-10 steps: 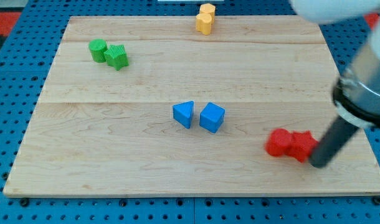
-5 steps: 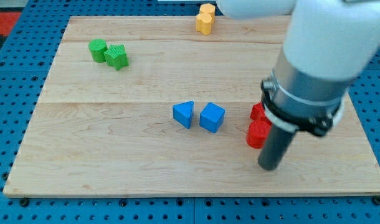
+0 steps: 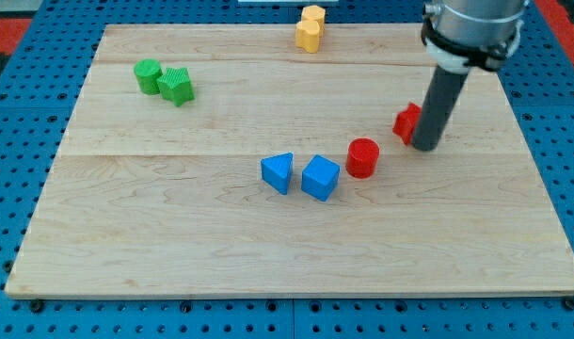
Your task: Push the red star to the top right side of the board
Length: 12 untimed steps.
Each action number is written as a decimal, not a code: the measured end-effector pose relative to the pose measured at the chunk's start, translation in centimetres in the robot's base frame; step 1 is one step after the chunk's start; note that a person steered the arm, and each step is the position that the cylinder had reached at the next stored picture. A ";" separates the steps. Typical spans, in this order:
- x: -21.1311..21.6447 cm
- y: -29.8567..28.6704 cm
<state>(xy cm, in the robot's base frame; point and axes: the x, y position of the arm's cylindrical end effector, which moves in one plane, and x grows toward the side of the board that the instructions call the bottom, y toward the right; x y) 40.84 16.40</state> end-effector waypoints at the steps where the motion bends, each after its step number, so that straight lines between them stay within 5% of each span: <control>1: -7.3 -0.2; 2: -10.7 -0.2; 3: -7.8 -2.9; 4: -9.4 -6.9; 6: -17.4 -1.3; 8: -10.6 -2.4; 11: -15.9 4.0; 12: -5.1 5.1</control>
